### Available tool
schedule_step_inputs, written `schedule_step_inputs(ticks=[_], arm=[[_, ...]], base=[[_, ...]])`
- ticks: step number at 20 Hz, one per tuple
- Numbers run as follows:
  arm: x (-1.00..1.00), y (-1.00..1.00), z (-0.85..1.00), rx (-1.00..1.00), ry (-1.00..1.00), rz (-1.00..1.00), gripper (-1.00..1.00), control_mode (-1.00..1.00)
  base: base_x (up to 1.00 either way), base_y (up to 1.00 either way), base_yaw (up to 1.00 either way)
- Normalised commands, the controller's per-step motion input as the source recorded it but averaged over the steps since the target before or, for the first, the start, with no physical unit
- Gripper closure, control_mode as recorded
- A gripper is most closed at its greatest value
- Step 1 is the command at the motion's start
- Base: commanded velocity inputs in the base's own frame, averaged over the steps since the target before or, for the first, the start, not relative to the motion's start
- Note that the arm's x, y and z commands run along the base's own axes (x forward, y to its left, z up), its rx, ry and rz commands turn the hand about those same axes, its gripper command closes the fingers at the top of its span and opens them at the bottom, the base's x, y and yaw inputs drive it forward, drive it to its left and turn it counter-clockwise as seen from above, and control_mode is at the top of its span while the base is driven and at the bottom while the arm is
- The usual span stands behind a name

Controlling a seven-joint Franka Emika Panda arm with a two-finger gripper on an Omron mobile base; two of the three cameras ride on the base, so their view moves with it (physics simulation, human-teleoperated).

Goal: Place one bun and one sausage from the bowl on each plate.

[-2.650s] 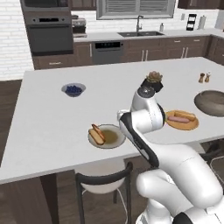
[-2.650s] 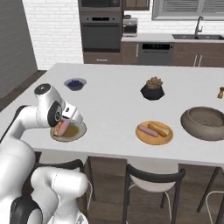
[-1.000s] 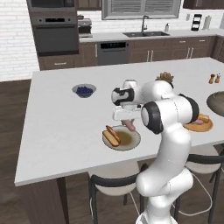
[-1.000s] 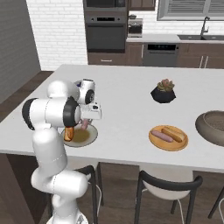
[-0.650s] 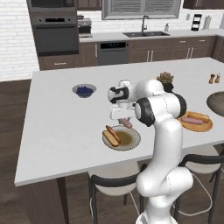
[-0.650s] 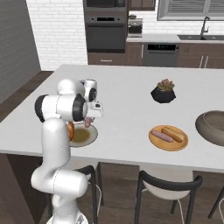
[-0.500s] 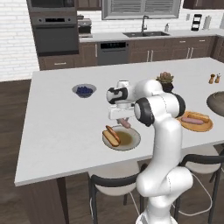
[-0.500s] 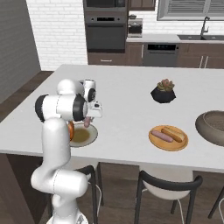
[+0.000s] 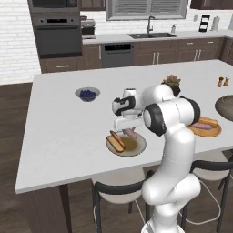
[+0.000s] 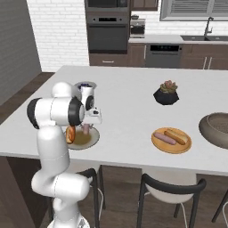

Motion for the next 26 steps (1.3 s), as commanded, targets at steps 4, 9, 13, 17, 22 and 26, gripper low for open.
schedule_step_inputs(ticks=[4, 9, 13, 17, 22, 26], arm=[[0.00, 0.00, -0.17, 0.00, 0.00, 0.02, 1.00, -1.00], [0.00, 0.00, -0.25, 0.00, 0.00, 0.00, 1.00, -1.00], [0.00, 0.00, -0.10, 0.00, 0.00, 0.00, 1.00, -1.00], [0.00, 0.00, 0.00, 0.00, 0.00, 0.00, -1.00, -1.00], [-0.02, 0.00, 0.00, 0.00, 0.00, 0.00, -1.00, -1.00], [-0.01, 0.00, 0.10, 0.00, 0.00, 0.00, -1.00, -1.00]], base=[[0.00, 0.00, 0.00], [0.00, 0.00, 0.00], [0.00, 0.00, 0.00], [0.00, 0.00, 0.00], [0.00, 0.00, 0.00], [0.00, 0.00, 0.00]])
